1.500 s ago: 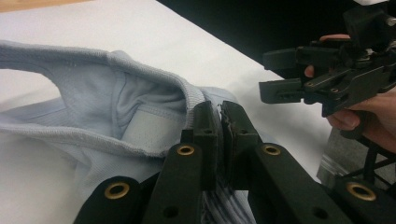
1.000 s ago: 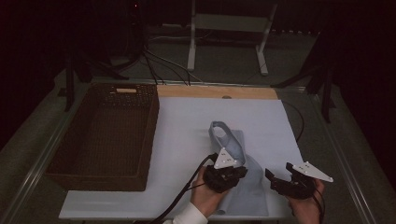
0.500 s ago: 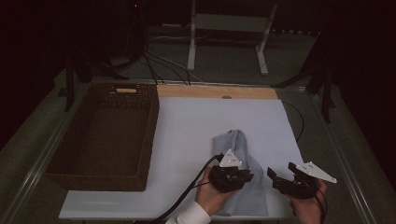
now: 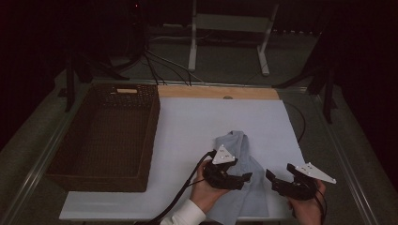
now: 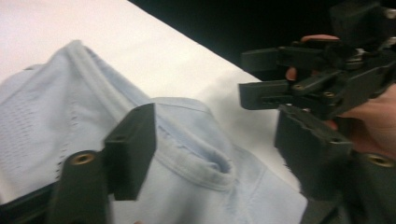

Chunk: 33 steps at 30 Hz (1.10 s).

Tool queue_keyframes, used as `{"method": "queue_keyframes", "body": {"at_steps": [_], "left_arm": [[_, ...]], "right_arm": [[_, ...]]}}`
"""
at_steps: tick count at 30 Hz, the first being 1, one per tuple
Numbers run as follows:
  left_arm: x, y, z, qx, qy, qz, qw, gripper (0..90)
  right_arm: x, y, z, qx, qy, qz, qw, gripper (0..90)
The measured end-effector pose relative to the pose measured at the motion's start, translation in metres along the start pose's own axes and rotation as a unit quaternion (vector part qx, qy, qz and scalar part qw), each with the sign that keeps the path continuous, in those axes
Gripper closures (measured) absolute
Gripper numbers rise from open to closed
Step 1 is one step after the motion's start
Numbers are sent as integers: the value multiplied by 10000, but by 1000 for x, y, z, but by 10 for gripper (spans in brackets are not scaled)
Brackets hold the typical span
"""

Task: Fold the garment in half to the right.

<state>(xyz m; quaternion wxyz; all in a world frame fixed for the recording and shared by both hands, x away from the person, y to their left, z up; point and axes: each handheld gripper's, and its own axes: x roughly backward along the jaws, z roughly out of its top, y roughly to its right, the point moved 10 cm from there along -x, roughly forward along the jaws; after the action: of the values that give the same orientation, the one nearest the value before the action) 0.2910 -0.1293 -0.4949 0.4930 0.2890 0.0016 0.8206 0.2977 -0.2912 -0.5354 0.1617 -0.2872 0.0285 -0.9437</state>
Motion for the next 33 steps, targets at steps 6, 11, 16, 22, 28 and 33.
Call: {"method": "queue_keyframes", "body": {"at_steps": [6, 11, 16, 22, 28, 33], "left_arm": [[5, -12, -3, 0, 11, 267, 9996, 159], [11, -19, -5, -42, 20, 331, 9994, 80], [15, -26, -8, -126, -18, 461, 9989, 7], [18, -35, -16, -139, -23, 583, 9982, 4], [24, -42, -21, -126, 15, 679, 9976, 4], [29, -46, -26, -104, 30, 742, 9972, 4]], "right_arm": [[-1, -4, -1, 39, -20, 86, 10000, 95], [-2, -10, -1, 60, -57, 192, 9998, 90], [-1, -15, -1, 34, -82, 310, 9995, 85], [-3, -24, -3, -21, -170, 536, 9984, 86], [-4, -31, -3, -10, -184, 620, 9979, 85], [-7, -34, -5, 18, -293, 608, 9977, 85]]}}
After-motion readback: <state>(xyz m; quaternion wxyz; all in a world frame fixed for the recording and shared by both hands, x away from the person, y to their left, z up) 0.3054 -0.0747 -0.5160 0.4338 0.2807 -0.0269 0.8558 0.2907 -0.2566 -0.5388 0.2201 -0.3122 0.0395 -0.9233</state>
